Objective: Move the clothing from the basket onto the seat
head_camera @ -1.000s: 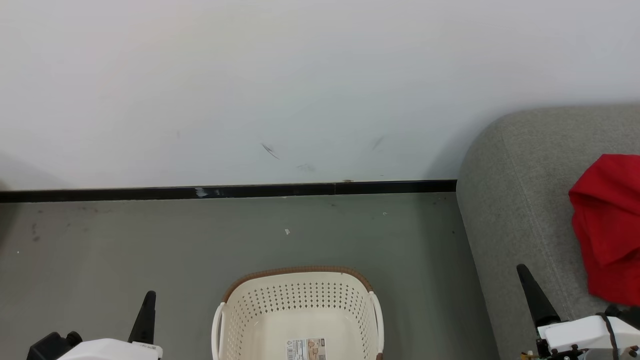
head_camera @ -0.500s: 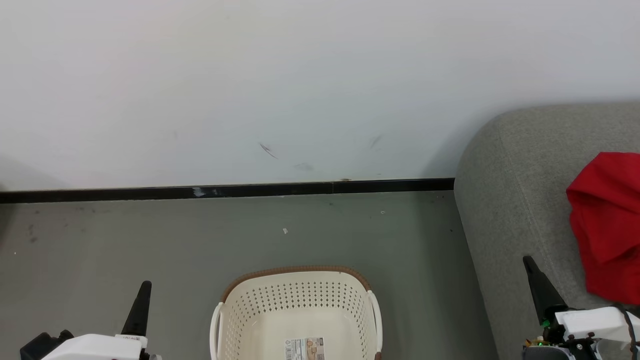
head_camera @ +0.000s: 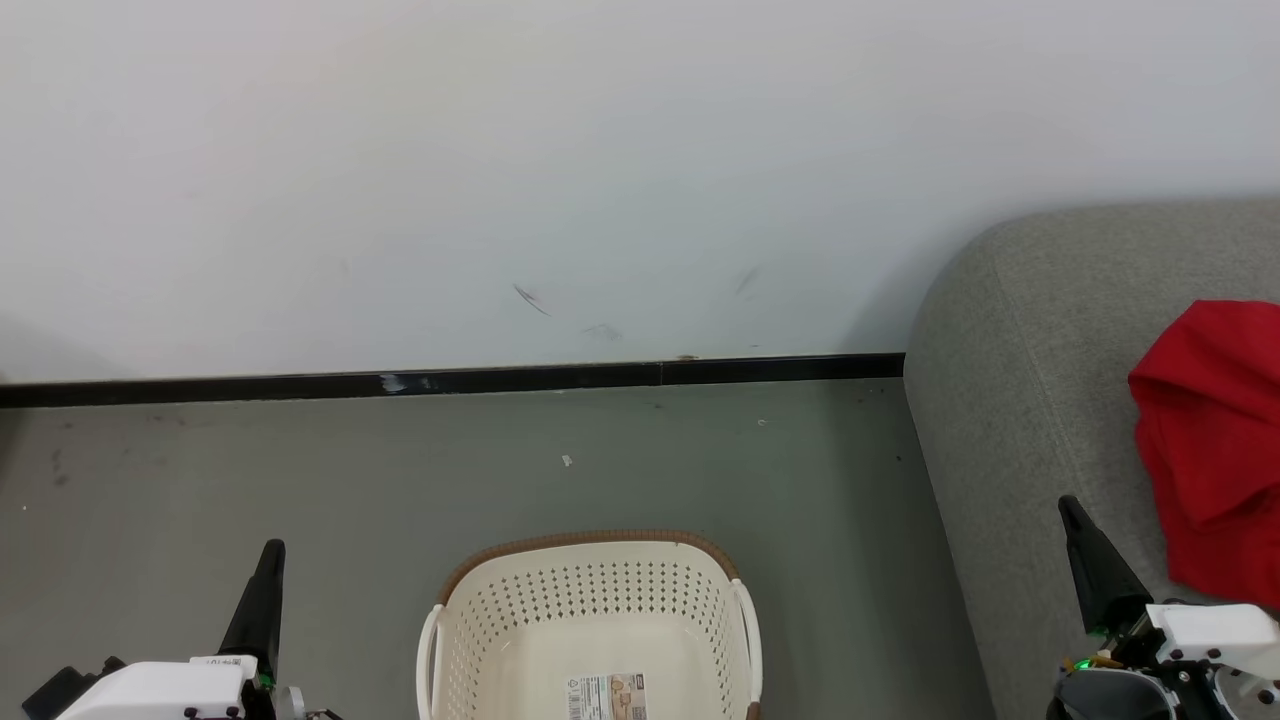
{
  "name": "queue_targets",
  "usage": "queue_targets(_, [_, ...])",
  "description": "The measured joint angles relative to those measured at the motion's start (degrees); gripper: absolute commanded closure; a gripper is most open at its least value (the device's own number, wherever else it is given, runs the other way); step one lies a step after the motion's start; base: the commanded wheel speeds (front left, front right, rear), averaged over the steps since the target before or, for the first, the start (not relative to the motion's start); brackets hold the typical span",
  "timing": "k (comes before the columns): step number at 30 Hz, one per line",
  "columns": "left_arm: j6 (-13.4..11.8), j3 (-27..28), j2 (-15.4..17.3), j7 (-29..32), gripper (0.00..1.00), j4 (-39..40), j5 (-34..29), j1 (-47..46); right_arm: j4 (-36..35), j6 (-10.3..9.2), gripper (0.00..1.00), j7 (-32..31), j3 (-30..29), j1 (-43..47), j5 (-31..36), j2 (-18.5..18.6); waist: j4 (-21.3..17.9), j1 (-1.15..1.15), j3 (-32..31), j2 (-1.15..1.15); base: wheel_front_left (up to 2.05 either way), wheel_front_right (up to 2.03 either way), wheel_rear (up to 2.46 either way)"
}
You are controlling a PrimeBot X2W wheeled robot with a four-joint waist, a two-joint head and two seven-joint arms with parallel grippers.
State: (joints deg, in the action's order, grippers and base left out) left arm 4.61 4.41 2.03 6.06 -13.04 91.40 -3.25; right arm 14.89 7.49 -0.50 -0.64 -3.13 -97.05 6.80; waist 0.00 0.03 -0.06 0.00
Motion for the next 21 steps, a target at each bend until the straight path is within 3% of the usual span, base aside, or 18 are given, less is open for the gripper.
queue_targets(21, [0.1,0.2,-0.1,0.0,1.0,0.0,0.4,0.0,0.2,0.0,1.0,0.0,0.0,-0.8,-0.8,0.2,0.0,-0.01,0.0,0.0,0.0,0.0,0.0])
